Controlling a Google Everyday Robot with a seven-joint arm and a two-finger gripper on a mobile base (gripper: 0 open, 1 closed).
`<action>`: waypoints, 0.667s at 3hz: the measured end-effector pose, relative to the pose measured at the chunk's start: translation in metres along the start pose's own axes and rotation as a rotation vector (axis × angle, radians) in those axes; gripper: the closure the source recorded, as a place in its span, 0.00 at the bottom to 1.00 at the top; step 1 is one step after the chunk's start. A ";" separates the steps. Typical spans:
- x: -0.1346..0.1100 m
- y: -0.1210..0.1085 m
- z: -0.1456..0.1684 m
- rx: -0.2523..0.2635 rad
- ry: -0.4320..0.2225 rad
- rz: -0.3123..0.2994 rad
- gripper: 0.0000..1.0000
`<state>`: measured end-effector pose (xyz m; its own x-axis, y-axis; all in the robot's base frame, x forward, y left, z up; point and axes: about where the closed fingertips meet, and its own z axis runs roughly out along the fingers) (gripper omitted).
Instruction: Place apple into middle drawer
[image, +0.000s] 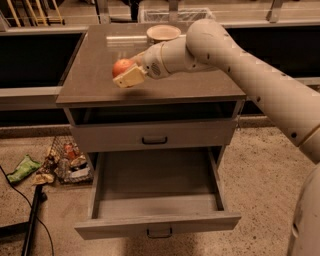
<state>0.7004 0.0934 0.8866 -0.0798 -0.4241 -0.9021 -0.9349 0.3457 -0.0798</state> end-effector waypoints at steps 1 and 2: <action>-0.004 0.014 -0.002 -0.047 0.009 -0.022 1.00; -0.008 0.042 -0.030 -0.041 0.010 -0.014 1.00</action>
Offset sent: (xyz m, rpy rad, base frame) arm -0.1178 -0.0394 -0.0122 -0.0624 0.0747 0.0196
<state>0.6516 0.0857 0.9030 -0.0700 -0.4366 -0.8969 -0.9493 0.3055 -0.0746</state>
